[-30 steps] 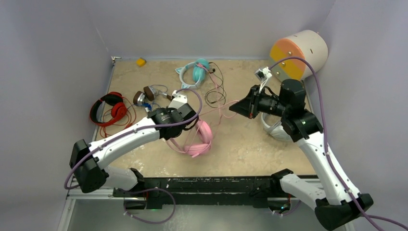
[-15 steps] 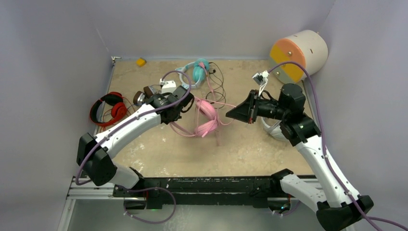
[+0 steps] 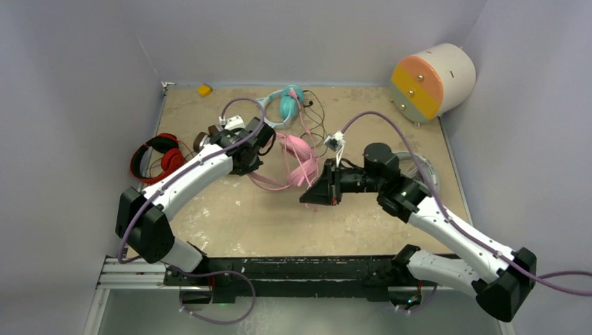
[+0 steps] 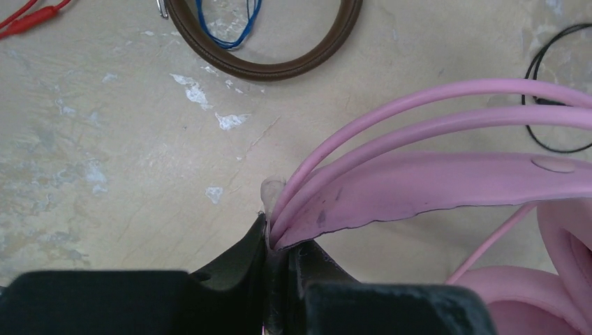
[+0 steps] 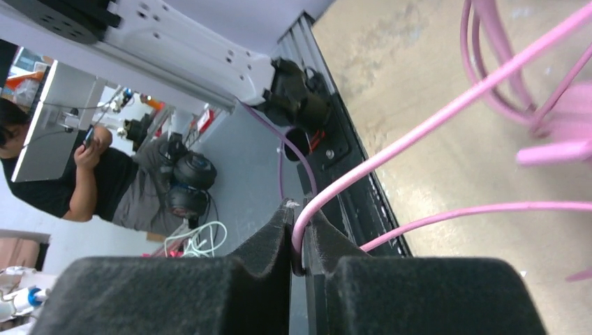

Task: Wrap the headphones
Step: Wrap the headphones cable around the headphones.

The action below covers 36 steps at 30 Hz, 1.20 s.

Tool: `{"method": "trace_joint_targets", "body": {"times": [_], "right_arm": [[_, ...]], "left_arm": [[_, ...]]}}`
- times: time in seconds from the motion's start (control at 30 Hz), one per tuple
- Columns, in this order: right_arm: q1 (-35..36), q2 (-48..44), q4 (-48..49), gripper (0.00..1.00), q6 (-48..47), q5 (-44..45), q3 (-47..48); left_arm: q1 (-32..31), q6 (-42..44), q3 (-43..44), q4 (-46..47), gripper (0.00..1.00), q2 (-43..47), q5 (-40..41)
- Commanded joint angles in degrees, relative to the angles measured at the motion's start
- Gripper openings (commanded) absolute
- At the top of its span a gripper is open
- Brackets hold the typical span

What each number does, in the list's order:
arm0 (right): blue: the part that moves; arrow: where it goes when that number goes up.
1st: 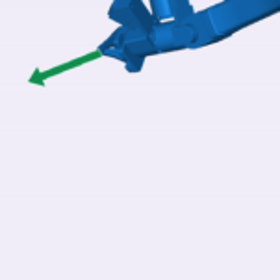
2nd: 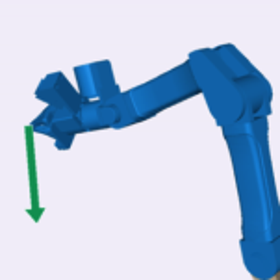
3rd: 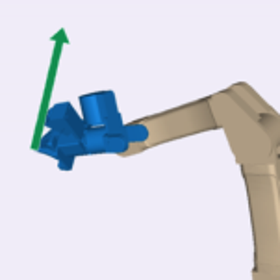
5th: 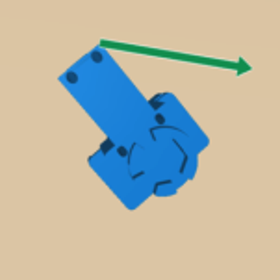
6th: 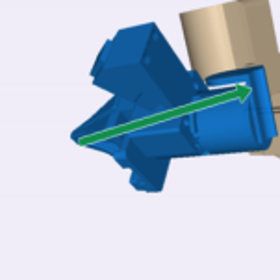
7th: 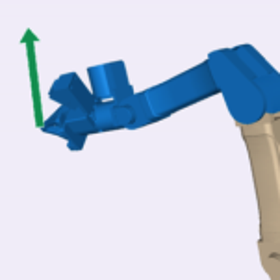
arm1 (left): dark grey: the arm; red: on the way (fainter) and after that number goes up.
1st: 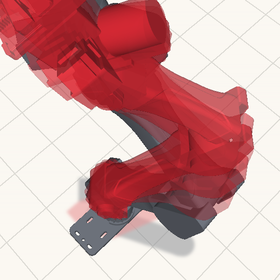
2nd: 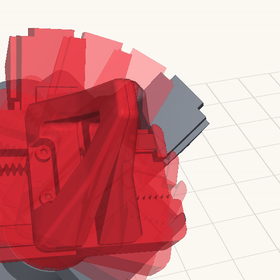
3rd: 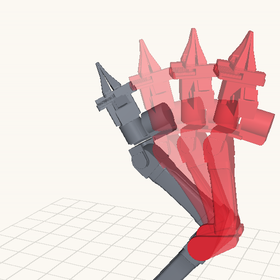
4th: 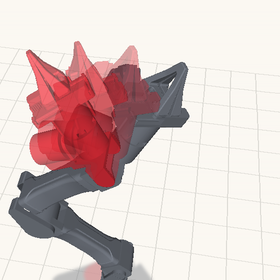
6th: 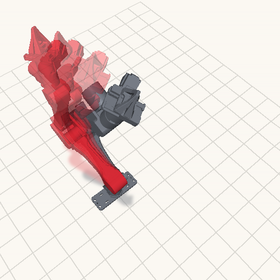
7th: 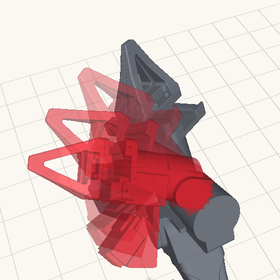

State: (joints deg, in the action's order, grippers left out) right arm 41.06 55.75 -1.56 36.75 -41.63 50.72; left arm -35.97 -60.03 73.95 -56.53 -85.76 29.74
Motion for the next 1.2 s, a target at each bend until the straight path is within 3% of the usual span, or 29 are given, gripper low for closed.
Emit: {"method": "trace_joint_targets", "body": {"times": [0.0, 0.17, 0.53, 0.73, 1.17], "right_arm": [[3.91, 1.38, 7.81, 0.11, 1.74, 2.32, -3.89], [5.14, 1.86, 11.10, 0.23, 1.36, 8.34, -9.03], [6.06, 3.87, 29.78, 0.34, 6.32, 12.63, -27.03], [6.31, 3.58, 29.55, 0.36, 4.14, 15.95, -29.23], [6.24, 2.51, 22.56, 0.48, 0.49, 24.57, -28.97]], "left_arm": [[2.81, -7.53, 2.67, 5.47, 0.00, 4.07, -0.60], [2.92, -8.11, 1.66, 7.66, 0.00, 7.87, -1.42], [4.53, -7.74, -0.90, 10.29, 0.00, 16.50, -9.28], [4.77, -6.98, 0.04, 10.99, 0.00, 18.18, -13.59], [4.81, -0.88, 6.60, 2.72, 0.00, 20.95, -9.70]]}}
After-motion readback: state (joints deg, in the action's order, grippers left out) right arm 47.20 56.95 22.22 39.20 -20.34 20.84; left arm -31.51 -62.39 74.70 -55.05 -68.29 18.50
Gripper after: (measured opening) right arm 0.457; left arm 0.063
